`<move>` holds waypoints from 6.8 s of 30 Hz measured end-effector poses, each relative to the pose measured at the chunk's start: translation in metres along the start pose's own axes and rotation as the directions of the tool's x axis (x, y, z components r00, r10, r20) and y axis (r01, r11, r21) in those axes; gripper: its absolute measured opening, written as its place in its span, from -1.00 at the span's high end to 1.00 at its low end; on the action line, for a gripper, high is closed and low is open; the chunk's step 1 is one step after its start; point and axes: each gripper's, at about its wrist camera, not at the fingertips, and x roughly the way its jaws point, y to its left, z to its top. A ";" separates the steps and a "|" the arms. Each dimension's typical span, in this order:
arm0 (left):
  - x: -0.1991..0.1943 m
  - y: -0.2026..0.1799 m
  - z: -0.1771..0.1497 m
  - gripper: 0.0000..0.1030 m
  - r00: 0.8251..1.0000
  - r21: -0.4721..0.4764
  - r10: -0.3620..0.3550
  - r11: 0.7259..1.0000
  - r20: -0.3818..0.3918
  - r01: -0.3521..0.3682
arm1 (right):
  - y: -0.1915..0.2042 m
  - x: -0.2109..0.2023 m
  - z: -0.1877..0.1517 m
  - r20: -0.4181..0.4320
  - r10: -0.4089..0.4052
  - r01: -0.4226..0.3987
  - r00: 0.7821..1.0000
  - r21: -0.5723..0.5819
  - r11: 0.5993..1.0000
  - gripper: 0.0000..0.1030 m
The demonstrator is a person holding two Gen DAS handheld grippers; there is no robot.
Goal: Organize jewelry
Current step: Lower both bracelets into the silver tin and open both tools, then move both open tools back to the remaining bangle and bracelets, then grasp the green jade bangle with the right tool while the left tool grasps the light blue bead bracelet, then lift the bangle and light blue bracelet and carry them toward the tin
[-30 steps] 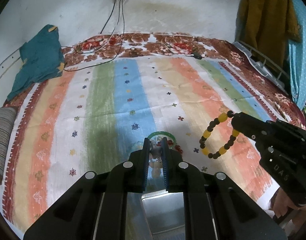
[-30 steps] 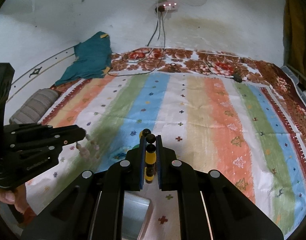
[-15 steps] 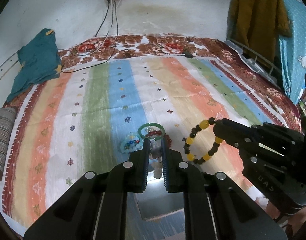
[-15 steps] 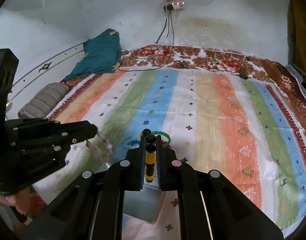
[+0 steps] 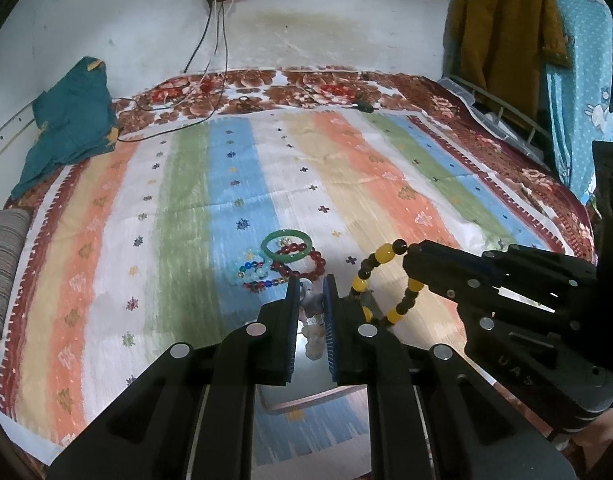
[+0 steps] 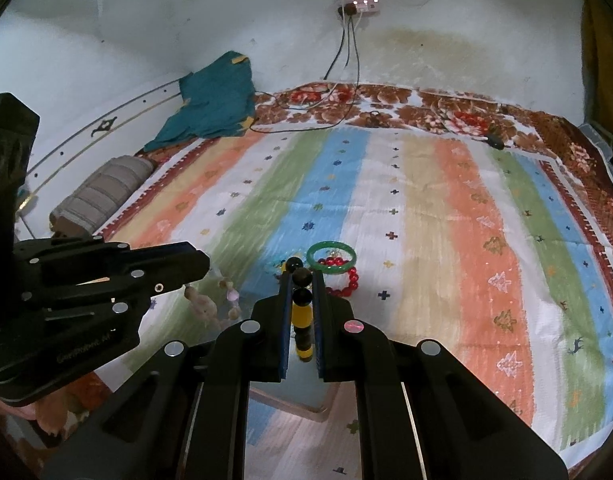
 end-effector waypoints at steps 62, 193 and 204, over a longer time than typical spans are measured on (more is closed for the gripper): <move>0.091 0.066 0.042 -0.28 0.956 -0.077 0.223 0.967 -0.190 -0.241 | -0.055 0.101 0.029 -0.176 -0.121 0.132 0.977 0.056 0.990 -0.16; 0.161 0.069 0.061 0.79 0.958 -0.050 0.143 0.986 -0.249 -0.160 | -0.082 0.160 0.044 -0.250 -0.141 0.169 0.958 0.092 0.981 0.83; 0.132 0.059 0.065 0.79 0.971 -0.035 0.139 0.988 -0.194 -0.148 | -0.072 0.139 0.042 -0.220 -0.147 0.168 0.964 0.081 0.982 0.83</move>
